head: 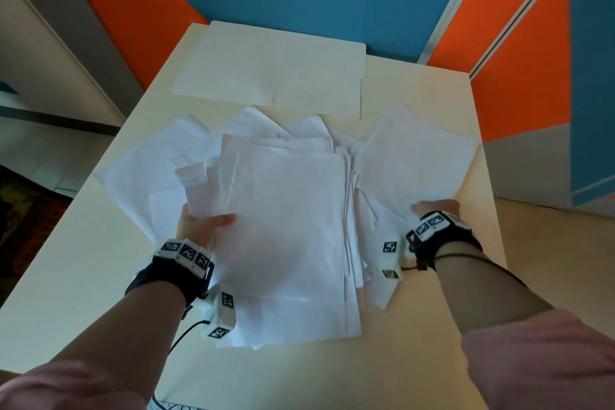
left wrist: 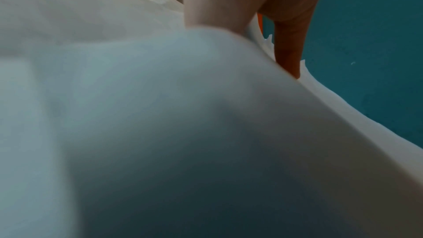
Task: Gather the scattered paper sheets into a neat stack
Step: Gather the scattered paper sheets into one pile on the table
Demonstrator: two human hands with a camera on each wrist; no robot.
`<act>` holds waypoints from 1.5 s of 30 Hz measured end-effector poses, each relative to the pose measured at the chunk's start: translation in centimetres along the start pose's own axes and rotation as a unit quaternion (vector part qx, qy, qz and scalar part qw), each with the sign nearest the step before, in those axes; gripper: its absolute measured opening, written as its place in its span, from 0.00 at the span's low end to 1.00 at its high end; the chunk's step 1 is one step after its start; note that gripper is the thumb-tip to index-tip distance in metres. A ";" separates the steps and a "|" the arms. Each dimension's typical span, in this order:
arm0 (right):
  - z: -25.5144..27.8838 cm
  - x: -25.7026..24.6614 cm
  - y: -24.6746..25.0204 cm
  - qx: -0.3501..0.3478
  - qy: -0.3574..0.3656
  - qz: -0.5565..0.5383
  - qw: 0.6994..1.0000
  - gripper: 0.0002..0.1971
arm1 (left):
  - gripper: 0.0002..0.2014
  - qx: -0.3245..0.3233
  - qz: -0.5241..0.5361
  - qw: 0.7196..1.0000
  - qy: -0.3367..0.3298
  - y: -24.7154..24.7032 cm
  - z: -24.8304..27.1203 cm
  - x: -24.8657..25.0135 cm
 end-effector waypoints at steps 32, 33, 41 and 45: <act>7.6 -0.7 3.7 -0.026 0.021 -0.070 0.997 0.28 | 0.52 0.001 -0.066 0.998 -0.017 1.4 -3.0 -2.3; 8.0 -0.6 2.6 -0.036 0.047 -0.017 0.998 0.28 | 0.50 0.002 -0.071 0.997 -0.014 1.3 -2.5 -1.9; 6.4 1.9 -1.9 -0.036 -0.061 -0.262 0.962 0.26 | 0.37 0.014 -0.070 0.997 -0.010 0.6 0.3 0.0; 6.9 1.5 -3.3 -0.061 0.026 -0.176 0.982 0.28 | 0.15 -0.015 -0.098 0.995 -0.026 -0.1 1.7 1.2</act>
Point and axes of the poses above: each hand's wrist, its own z-axis away from the middle knuckle, its own y-axis out of the back of the hand, x = y × z, the point moved 3 cm from there along -z, towards the middle knuckle, and after that the axes turned 13 degrees about -z, right-handed, at the moved point
